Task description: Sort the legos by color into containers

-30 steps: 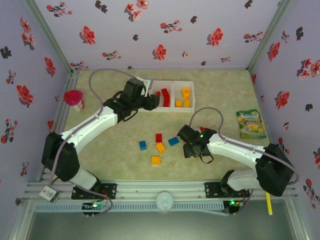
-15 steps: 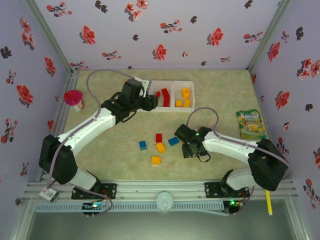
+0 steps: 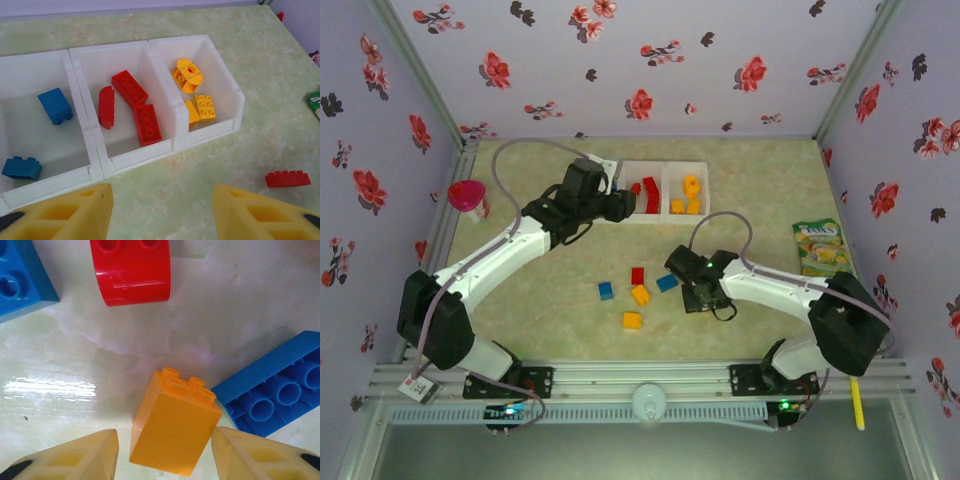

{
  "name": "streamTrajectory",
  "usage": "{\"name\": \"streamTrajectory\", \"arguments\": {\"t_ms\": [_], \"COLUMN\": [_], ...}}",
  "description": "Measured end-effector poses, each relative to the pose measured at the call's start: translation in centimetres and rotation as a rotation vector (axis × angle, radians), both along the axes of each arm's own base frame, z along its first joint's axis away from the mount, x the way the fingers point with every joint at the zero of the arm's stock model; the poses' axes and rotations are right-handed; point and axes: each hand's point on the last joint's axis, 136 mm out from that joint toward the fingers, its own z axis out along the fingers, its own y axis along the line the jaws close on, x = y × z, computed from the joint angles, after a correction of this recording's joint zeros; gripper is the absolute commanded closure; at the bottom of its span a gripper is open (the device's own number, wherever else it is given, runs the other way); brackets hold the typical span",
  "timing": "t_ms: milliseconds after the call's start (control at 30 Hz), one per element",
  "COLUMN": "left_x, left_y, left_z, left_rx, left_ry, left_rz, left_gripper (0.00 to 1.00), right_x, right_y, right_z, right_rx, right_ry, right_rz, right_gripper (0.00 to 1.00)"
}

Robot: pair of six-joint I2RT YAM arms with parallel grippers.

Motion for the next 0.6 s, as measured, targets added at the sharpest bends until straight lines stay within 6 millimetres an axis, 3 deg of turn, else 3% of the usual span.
{"name": "streamTrajectory", "arguments": {"t_ms": [433, 600], "left_x": [-0.3, -0.4], "left_y": [0.7, 0.8], "left_z": [0.0, -0.2], "left_rx": [0.009, 0.013], "left_ry": [-0.005, 0.000], "left_rz": [0.014, 0.015], "left_gripper": [0.45, 0.45], "right_x": [1.1, 2.6], "right_y": [0.8, 2.2], "right_z": [-1.3, -1.0], "right_rx": [-0.023, -0.006], "right_ry": [-0.003, -0.025], "right_rz": [-0.019, -0.009], "right_gripper": [0.47, 0.59]}}
